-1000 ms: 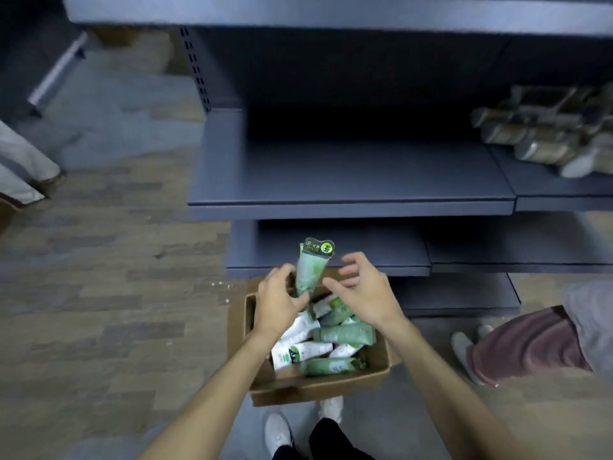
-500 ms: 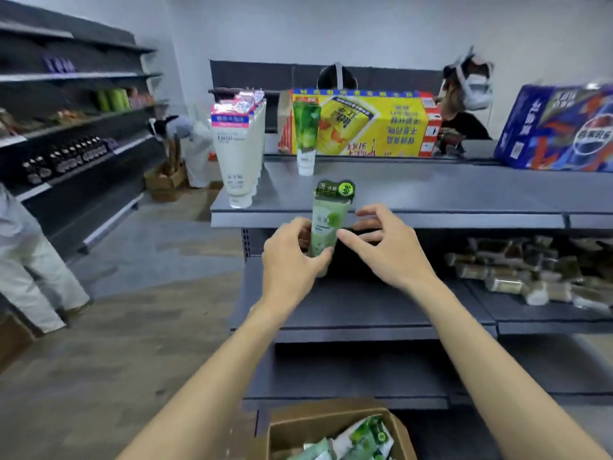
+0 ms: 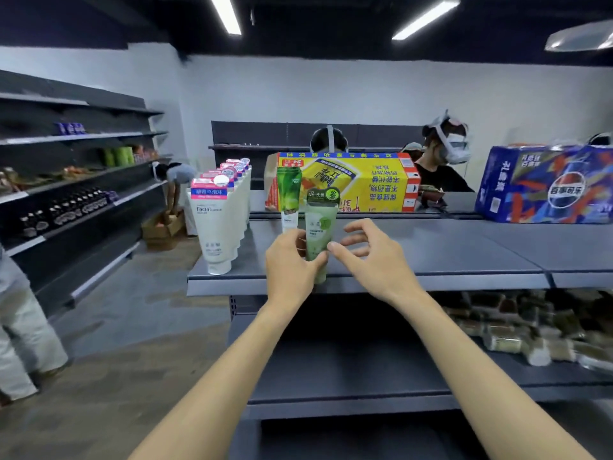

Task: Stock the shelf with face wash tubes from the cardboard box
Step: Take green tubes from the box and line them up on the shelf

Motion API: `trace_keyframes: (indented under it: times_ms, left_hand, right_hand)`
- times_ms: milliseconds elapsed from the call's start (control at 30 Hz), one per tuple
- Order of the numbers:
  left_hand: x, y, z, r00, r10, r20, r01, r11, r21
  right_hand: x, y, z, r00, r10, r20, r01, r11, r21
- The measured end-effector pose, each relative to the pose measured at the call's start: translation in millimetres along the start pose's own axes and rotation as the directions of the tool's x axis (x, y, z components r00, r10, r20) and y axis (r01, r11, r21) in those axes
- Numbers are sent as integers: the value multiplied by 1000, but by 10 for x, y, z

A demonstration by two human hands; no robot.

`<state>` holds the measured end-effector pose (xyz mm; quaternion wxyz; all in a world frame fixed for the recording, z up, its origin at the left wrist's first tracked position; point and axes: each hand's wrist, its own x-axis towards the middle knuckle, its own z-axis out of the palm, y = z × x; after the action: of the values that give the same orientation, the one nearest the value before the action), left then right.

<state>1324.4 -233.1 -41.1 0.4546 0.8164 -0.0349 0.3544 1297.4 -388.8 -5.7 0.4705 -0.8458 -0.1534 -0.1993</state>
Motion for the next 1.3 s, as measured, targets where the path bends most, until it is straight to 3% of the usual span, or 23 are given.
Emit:
trace_keyframes:
  times_ms: [333, 800, 1300]
  left_hand:
    - [756, -41, 970, 996, -68, -51, 70, 996, 47]
    - [1694, -502, 1631, 983, -155, -100, 172, 964, 201]
    - [2079, -680, 1919, 982, -156, -110, 174, 968, 183]
  right_hand:
    - [1006, 745, -330, 995, -2, 97, 2, 1000, -4]
    - [2218, 1405, 23, 968, 18, 249, 6, 996, -94]
    - [2698, 1448, 215, 983, 27, 182, -5, 993, -119]
